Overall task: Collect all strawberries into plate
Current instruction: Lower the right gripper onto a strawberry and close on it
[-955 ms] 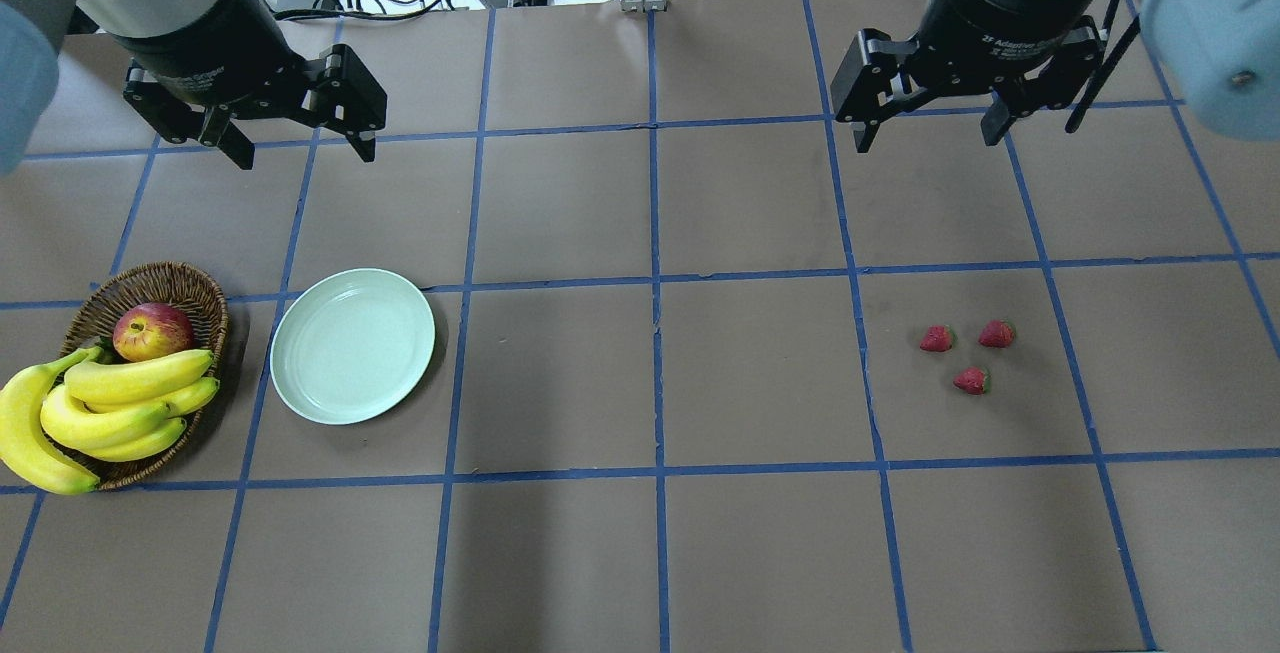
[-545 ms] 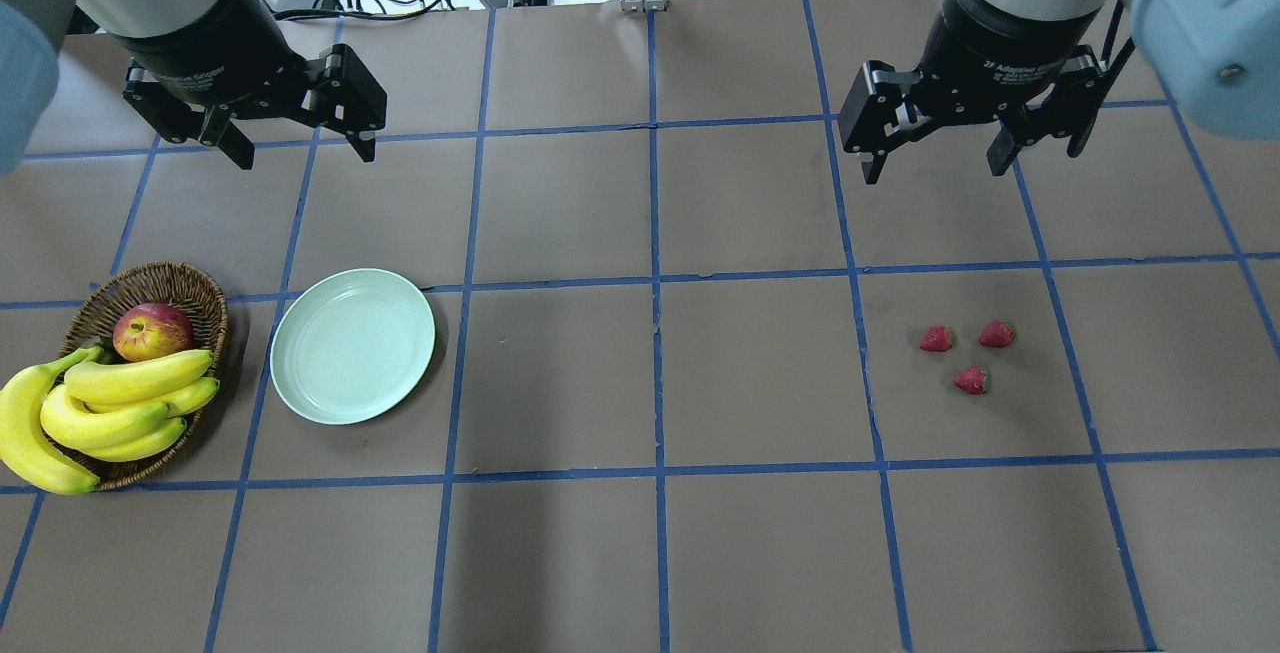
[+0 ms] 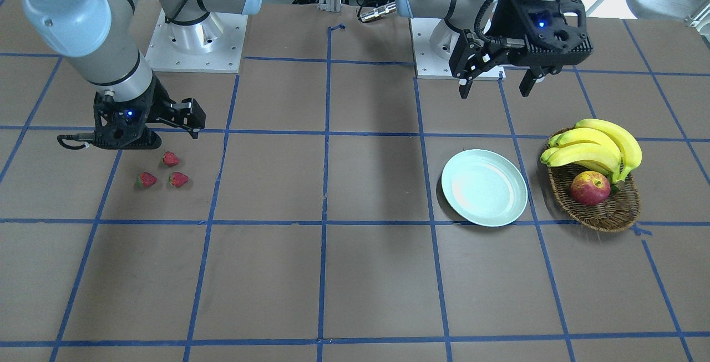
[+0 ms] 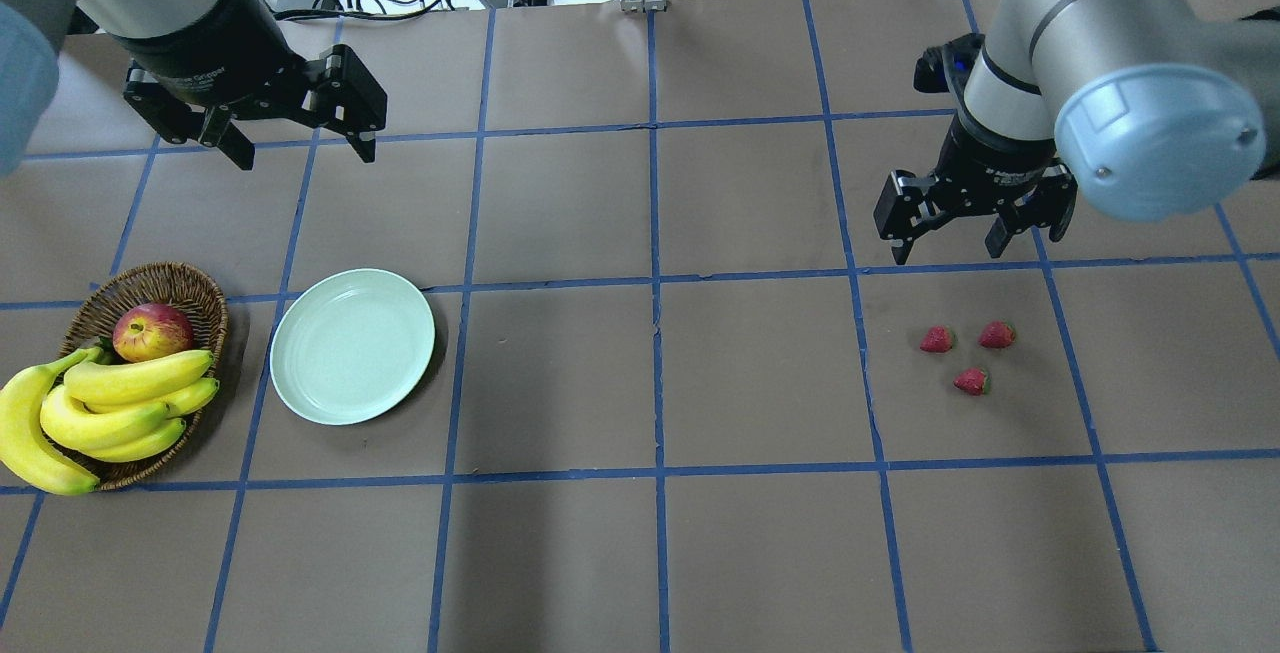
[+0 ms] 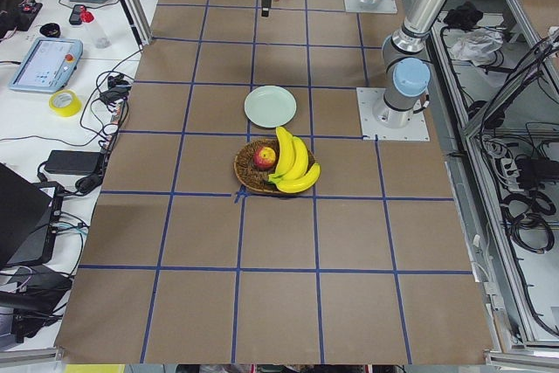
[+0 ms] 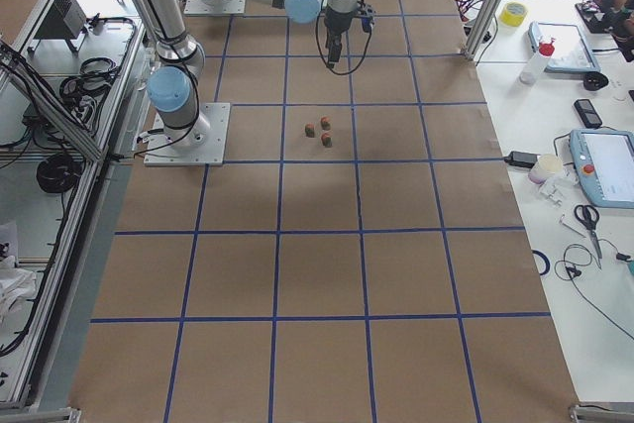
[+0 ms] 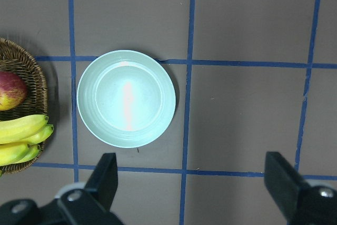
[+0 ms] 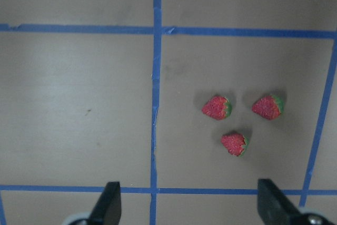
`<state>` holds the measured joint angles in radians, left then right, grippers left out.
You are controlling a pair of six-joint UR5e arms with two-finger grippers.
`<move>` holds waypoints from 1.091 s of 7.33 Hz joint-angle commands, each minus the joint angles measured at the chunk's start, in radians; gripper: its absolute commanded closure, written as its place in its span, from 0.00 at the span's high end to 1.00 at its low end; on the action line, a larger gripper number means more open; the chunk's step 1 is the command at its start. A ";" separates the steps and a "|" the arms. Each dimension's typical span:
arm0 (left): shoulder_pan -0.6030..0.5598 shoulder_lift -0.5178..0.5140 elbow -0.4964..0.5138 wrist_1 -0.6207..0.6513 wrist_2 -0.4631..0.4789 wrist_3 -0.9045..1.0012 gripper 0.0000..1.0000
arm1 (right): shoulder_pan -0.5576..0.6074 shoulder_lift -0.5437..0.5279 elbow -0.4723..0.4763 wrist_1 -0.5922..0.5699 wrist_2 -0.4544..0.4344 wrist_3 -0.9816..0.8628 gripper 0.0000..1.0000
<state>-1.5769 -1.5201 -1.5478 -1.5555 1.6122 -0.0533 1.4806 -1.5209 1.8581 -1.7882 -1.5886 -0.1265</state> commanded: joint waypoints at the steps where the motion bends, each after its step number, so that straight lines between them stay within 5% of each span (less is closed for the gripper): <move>1: 0.000 0.000 0.000 0.000 0.000 0.000 1.00 | -0.071 0.043 0.226 -0.349 0.001 -0.062 0.93; 4: 0.000 0.001 0.000 0.000 -0.002 0.000 1.00 | -0.074 0.181 0.263 -0.515 0.012 -0.084 0.92; 8: 0.000 0.002 -0.002 0.000 -0.002 0.001 1.00 | -0.074 0.197 0.308 -0.513 -0.039 -0.102 0.88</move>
<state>-1.5769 -1.5187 -1.5487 -1.5555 1.6113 -0.0534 1.4067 -1.3260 2.1503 -2.3020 -1.6002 -0.2217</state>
